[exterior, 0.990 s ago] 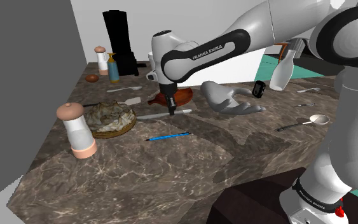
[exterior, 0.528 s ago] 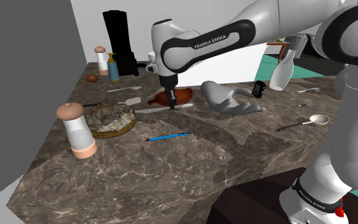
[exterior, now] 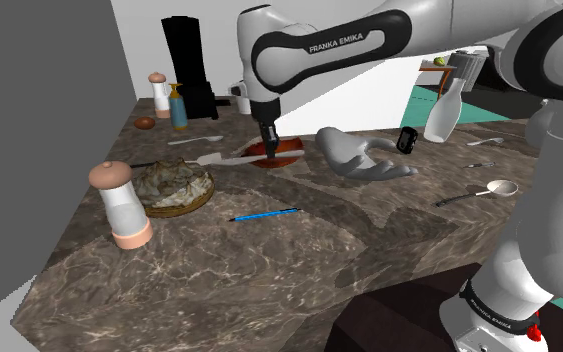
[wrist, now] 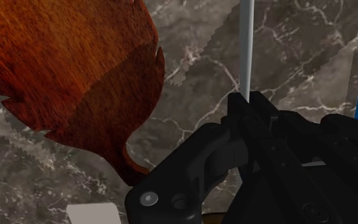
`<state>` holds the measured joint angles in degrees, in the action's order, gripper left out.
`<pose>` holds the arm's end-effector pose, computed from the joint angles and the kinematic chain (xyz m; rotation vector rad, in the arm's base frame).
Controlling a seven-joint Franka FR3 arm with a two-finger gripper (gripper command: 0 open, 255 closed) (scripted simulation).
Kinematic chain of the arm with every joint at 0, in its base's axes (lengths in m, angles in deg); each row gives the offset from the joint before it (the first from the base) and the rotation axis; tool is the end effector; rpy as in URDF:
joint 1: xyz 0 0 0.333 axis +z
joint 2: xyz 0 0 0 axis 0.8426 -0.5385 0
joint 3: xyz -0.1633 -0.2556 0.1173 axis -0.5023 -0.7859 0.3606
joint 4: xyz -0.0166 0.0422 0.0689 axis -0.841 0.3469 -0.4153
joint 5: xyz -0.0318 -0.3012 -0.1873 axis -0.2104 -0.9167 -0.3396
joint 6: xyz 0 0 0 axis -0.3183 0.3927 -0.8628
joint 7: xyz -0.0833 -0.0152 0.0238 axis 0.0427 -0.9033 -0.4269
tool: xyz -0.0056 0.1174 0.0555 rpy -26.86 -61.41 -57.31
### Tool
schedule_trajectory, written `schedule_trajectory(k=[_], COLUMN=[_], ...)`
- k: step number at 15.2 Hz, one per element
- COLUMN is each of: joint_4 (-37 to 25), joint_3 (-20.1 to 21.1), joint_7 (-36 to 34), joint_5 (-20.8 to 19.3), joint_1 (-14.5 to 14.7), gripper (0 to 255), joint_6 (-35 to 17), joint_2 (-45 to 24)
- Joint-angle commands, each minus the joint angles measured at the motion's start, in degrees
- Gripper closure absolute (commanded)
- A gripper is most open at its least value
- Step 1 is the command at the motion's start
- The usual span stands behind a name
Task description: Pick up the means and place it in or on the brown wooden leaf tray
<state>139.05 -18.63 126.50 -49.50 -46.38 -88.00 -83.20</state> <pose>0.5683 0.1689 0.4636 2.6112 1.5458 -0.1521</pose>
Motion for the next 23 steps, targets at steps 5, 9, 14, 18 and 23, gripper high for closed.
schedule_trajectory(k=[5,9,14,18,23], joint_4=[-4.08,-8.61,-18.46,-29.74,-24.63], joint_3=[0.06,-1.25,-3.17,-4.46,-4.43], joint_7=[0.57,4.04,9.68,14.19,13.65], joint_5=[0.19,-0.01,-0.20,-0.24,-0.26], joint_1=[0.09,-1.82,-4.93,-7.38,-7.59], gripper=[255,255,255,255,255], joint_6=[4.44,5.76,8.80,12.68,8.40], joint_2=[0.38,-2.40,-8.47,-15.27,-14.48])
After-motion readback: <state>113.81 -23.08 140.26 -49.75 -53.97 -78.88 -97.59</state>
